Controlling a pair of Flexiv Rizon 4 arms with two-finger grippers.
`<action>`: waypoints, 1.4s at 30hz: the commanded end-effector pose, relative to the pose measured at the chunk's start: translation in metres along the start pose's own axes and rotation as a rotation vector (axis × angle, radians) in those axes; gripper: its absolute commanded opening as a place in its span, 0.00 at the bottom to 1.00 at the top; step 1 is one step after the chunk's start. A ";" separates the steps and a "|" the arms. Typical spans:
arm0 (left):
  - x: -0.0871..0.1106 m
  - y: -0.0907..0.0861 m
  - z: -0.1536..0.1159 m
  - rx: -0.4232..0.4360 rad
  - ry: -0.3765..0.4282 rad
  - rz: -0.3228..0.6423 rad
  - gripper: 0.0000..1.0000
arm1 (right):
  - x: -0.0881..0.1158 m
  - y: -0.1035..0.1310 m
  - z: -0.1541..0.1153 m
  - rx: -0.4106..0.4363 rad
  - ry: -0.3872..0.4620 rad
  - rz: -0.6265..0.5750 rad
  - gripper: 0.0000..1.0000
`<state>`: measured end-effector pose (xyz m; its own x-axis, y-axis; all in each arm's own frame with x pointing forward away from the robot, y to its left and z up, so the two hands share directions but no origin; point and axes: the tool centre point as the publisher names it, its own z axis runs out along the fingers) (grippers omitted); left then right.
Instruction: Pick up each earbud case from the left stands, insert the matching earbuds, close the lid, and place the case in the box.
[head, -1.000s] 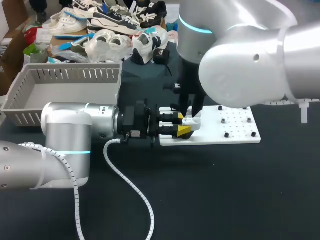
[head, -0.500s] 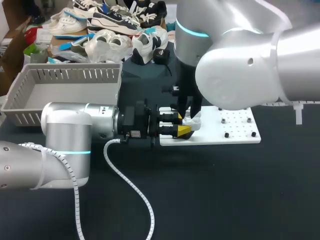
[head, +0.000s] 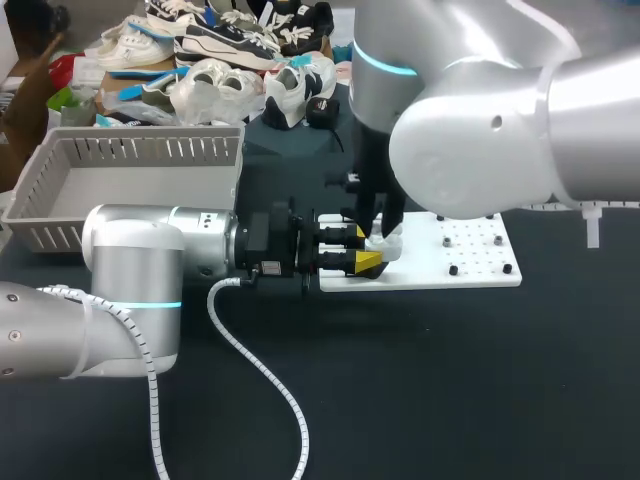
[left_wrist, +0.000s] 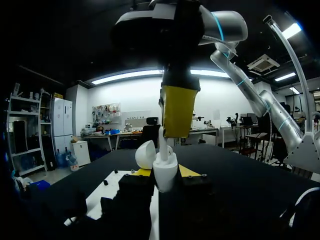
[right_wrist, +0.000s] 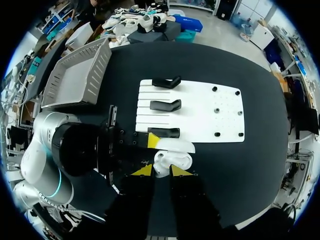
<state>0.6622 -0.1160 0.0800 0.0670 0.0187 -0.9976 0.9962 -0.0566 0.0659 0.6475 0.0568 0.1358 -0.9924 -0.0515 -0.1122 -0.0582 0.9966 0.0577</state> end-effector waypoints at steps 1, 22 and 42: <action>0.000 -0.001 0.000 -0.003 -0.001 0.002 0.00 | -0.003 0.000 0.002 0.001 0.007 0.000 0.00; 0.000 -0.001 0.000 -0.003 -0.001 0.002 0.00 | -0.006 0.002 0.009 0.008 0.011 0.005 0.00; 0.000 -0.001 0.000 -0.003 -0.001 0.002 0.00 | -0.004 0.004 0.002 0.036 0.008 0.005 0.46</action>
<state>0.6623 -0.1160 0.0799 0.0670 0.0186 -0.9976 0.9962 -0.0564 0.0659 0.6550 0.0602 0.1288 -0.9939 -0.0482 -0.0987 -0.0512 0.9983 0.0282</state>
